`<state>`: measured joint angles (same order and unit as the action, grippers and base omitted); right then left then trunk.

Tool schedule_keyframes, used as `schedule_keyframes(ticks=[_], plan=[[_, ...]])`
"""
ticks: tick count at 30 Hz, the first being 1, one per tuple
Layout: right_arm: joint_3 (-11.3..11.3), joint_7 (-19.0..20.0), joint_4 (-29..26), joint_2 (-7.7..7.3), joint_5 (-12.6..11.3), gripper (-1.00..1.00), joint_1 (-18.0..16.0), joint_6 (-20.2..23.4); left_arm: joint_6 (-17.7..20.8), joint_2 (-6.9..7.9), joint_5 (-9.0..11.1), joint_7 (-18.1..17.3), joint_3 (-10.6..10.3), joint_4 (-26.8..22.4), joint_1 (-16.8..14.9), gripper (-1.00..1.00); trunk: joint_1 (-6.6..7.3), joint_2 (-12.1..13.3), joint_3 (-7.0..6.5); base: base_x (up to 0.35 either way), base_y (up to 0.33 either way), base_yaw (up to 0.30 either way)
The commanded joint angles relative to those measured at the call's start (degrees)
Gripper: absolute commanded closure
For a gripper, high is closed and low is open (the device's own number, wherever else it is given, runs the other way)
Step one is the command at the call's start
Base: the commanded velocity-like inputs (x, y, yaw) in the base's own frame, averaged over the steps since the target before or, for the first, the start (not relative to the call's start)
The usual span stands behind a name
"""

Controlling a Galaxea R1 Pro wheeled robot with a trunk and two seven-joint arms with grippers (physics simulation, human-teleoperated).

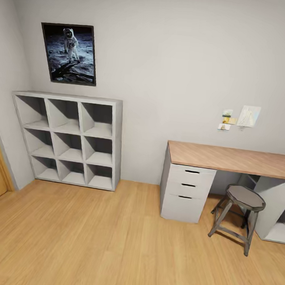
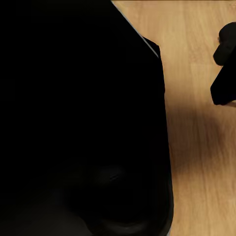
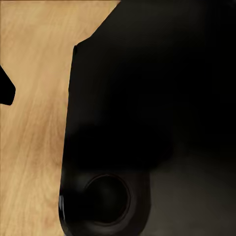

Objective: Attach the digital camera to the camera tripod in the bedroom.

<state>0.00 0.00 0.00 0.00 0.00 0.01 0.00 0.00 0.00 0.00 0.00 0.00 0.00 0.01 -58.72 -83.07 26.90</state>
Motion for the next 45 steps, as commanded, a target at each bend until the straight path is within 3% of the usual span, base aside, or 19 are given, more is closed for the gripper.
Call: schedule_keyframes(ticks=[1, 10, 22, 45], plan=[[0.3, -0.3, -0.3, -0.33, 0.3, -1.00, 0.1, -0.3, -0.3, -0.25, 0.3, -0.3, 0.3, -0.3, 0.1, -1.00, 0.00, 0.0, 0.03, 0.000, 0.000, 0.000], [0.4, -0.3, -0.4, -0.48, 0.5, -1.00, 0.1, -0.8, -0.6, -0.26, 0.5, -0.5, 0.9, -0.5, 0.1, -1.00, 0.00, 0.0, 0.03, 0.000, 0.000, 0.000], [0.5, -0.3, -0.4, -0.42, 0.7, -1.00, 0.1, -1.4, -1.0, -0.26, 2.4, -0.5, 0.9, -0.5, 0.1, -1.00, 0.00, 0.0, 0.03, 0.000, 0.000, 0.022], [0.5, -0.3, -0.4, -0.52, 0.7, -1.00, 0.1, -1.5, -1.1, -0.26, 2.6, -0.4, 0.9, -0.5, 0.1, -1.00, 0.00, 0.0, 0.03, 0.000, 0.000, 0.256]])
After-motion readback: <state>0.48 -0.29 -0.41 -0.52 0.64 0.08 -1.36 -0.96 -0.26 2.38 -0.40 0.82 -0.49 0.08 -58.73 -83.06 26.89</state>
